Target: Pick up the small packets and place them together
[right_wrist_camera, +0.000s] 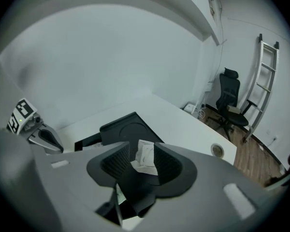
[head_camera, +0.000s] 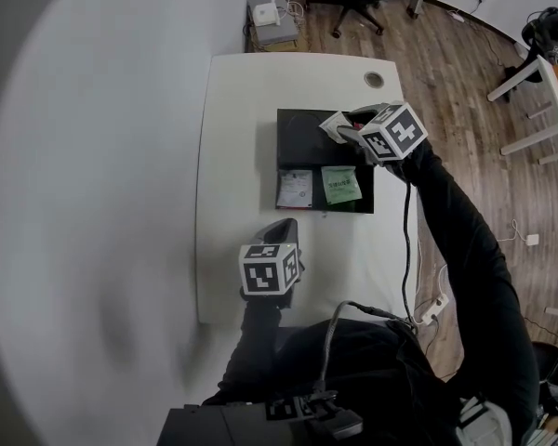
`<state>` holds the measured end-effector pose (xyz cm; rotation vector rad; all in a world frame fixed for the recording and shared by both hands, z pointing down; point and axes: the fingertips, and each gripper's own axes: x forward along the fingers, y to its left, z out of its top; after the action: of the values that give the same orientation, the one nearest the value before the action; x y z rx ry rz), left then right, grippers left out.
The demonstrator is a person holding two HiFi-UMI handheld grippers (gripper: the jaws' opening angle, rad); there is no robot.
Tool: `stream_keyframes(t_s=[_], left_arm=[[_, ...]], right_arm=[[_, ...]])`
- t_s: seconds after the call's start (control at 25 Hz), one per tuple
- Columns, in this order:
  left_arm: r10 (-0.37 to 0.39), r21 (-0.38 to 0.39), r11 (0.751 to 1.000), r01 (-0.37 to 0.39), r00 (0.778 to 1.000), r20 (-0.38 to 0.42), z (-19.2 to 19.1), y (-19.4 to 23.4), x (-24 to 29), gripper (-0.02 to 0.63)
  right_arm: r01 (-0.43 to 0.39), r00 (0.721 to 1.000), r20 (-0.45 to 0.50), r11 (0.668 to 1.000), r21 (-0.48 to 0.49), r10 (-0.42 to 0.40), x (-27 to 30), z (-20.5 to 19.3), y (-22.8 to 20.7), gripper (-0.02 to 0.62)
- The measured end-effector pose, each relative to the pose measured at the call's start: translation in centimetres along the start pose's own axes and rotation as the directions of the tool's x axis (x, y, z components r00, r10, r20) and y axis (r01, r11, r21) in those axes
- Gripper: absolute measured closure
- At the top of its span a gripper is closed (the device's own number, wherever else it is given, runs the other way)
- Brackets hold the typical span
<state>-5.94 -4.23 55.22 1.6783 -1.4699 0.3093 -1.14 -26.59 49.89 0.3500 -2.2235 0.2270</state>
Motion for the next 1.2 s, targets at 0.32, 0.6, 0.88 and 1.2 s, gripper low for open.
stream_keyframes(t_s=[0.32, 0.6, 0.88, 1.2], left_arm=[[-0.002, 0.007, 1.0, 0.001, 1.0, 0.014, 0.2, -0.8, -1.0, 0.606], [0.001, -0.001, 1.0, -0.001, 1.0, 0.02, 0.1, -0.9, -1.8, 0.606], [0.002, -0.007, 1.0, -0.002, 1.0, 0.025, -0.3, -0.7, -2.0, 0.606], [0.012, -0.026, 1.0, -0.012, 1.0, 0.027, -0.4, 0.0, -2.1, 0.606]], right_arm=[[-0.186, 0.983, -0.036, 0.97, -0.156, 0.182, -3.2, -1.1, 7.6, 0.442], [-0.222, 0.96, -0.224, 0.944, -0.244, 0.168, -1.8, -7.5, 10.5, 0.442], [-0.214, 0.938, -0.325, 0.938, -0.274, 0.119, 1.4, -10.9, 10.9, 0.42], [-0.3, 0.893, -0.42, 0.908, -0.293, 0.16, 2.7, -12.8, 12.0, 0.41]])
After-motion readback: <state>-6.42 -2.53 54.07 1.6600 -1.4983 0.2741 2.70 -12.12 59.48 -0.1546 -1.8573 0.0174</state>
